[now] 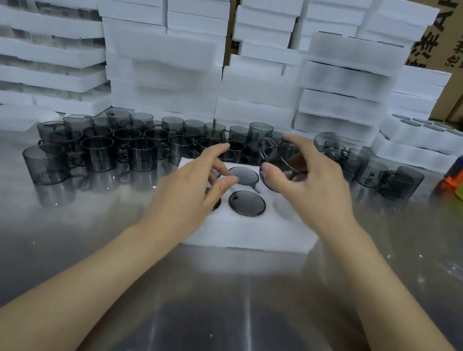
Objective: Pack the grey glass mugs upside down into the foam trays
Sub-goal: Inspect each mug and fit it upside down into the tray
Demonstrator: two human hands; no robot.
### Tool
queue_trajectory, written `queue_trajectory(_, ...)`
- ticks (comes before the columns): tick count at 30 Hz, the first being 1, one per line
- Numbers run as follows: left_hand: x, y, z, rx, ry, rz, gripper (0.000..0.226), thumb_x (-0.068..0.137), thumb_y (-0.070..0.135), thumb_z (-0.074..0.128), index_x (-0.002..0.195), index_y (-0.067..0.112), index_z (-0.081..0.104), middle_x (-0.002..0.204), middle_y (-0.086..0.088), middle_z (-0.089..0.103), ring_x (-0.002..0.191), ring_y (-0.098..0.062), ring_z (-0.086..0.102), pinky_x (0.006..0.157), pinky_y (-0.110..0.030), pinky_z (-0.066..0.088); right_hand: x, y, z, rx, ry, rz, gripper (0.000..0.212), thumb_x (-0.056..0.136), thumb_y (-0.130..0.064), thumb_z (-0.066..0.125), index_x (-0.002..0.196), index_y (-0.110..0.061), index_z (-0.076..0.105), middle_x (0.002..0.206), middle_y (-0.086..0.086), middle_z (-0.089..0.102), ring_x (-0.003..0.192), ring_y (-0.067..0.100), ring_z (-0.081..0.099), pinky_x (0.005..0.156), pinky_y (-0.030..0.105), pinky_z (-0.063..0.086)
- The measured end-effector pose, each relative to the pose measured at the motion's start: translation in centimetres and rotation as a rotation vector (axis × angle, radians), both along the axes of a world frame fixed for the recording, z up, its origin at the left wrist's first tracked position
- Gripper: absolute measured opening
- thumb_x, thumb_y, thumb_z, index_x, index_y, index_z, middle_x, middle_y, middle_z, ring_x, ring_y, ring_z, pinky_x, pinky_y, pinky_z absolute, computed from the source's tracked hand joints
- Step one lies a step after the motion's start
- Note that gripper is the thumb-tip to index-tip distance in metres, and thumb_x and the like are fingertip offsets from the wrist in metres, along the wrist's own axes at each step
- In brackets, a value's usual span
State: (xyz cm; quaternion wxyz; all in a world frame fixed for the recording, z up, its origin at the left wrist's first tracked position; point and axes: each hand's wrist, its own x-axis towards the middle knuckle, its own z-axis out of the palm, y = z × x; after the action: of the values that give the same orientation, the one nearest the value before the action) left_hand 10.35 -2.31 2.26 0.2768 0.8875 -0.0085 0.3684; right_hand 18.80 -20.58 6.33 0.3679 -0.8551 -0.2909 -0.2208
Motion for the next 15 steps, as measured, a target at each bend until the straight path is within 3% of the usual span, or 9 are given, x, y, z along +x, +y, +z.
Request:
queue_trajectory(3, 0.1, 0.0, -0.2, 0.004, -0.002, 0.035, 0.044, 0.092, 0.045, 0.041, 0.135, 0.034, 0.038, 0.093, 0.034, 0.052, 0.087, 0.003, 0.052, 0.071, -0.024, 0.045, 0.8, -1.4, 0.6, -0.222, -0.022, -0.171, 0.056, 0.073, -0.073, 0.053, 0.118, -0.04, 0.054, 0.095, -0.013, 0.067, 0.096, 0.018, 0.061, 0.069, 0.03, 0.034)
queue_trajectory(7, 0.2, 0.2, -0.3, -0.041, 0.024, 0.047, 0.036, 0.098, 0.03, 0.047, 0.134, 0.029, 0.044, 0.096, 0.026, 0.055, 0.085, -0.001, 0.059, 0.078, -0.031, 0.051, 0.9, -2.4, 0.8, -0.472, -0.008, -0.233, 0.061, 0.067, -0.084, 0.046, 0.106, -0.038, 0.052, 0.086, -0.01, 0.06, 0.087, 0.024, 0.058, 0.066, 0.032, 0.031)
queue_trajectory(10, 0.2, 0.2, -0.3, -0.025, 0.033, 0.063, 0.031, 0.099, 0.029, 0.046, 0.13, 0.03, 0.048, 0.099, 0.023, 0.057, 0.083, 0.0, 0.057, 0.074, -0.027, 0.048, 0.7, -2.6, 0.9, -0.565, 0.034, -0.195, 0.064, 0.06, -0.089, 0.039, 0.097, -0.037, 0.046, 0.083, -0.013, 0.055, 0.081, 0.02, 0.053, 0.065, 0.032, 0.032)
queue_trajectory(15, 0.0, -0.1, -0.2, -0.004, 0.038, 0.1, 0.023, 0.099, 0.027, 0.045, 0.12, 0.027, 0.057, 0.105, 0.02, 0.062, 0.083, -0.002, 0.055, 0.072, -0.028, 0.045, 0.6, -2.2, 0.5, -0.655, 0.084, -0.143, 0.068, 0.067, -0.084, 0.04, 0.118, -0.041, 0.051, 0.107, -0.014, 0.054, 0.1, 0.014, 0.052, 0.075, 0.034, 0.036)
